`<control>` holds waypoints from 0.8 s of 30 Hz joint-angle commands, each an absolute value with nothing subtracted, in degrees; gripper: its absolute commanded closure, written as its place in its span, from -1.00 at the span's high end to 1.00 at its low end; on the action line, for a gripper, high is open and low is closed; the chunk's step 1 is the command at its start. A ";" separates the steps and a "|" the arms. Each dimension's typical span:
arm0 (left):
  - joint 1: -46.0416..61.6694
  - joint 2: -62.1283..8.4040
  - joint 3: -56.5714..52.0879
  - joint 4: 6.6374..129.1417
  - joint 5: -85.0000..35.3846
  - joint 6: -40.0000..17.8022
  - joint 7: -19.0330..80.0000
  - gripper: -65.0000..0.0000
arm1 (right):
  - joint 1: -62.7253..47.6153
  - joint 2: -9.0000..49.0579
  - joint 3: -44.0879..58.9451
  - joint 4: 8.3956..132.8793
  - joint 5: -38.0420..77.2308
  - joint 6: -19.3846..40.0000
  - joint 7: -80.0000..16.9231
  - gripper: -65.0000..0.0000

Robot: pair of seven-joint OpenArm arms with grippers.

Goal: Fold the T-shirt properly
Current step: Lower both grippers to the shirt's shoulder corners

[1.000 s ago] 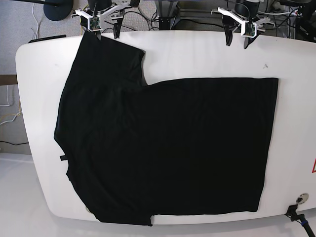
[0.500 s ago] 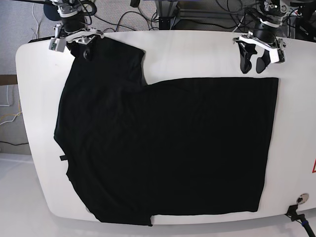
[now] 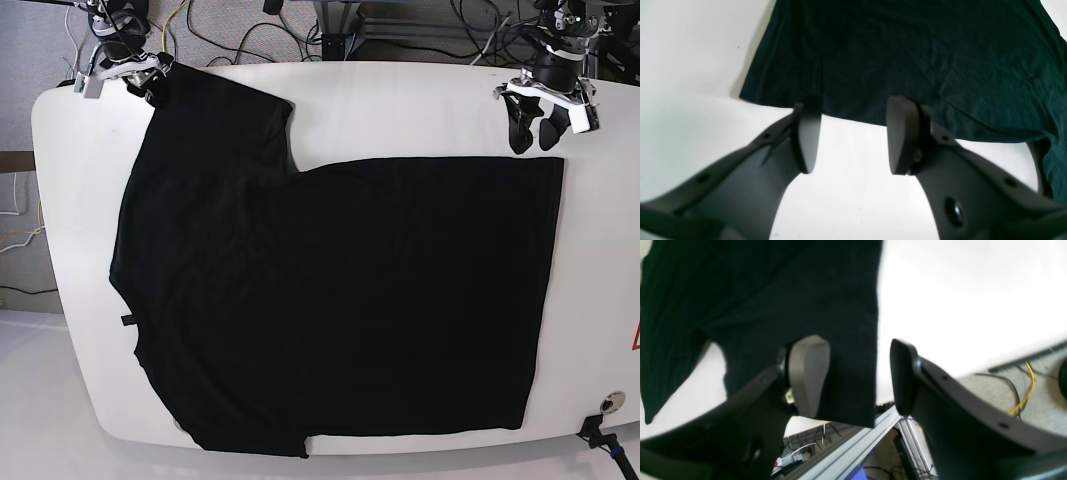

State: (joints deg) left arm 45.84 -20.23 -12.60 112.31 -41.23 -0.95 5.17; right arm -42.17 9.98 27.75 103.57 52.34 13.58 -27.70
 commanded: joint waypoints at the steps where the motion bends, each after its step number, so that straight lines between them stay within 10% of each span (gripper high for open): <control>1: 46.29 -20.79 -12.88 113.10 -41.54 -1.36 4.00 -0.09 | -42.68 9.10 28.09 104.04 52.88 15.43 -26.77 -0.02; 24: 46.29 -20.79 -12.97 113.10 -41.45 -1.36 4.00 -0.09 | -42.86 8.57 19.91 100.44 52.70 16.13 -26.86 -0.02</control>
State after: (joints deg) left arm 45.84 -20.34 -12.60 112.27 -41.23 -1.04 5.17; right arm -42.28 8.25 19.88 100.12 53.01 16.78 -25.71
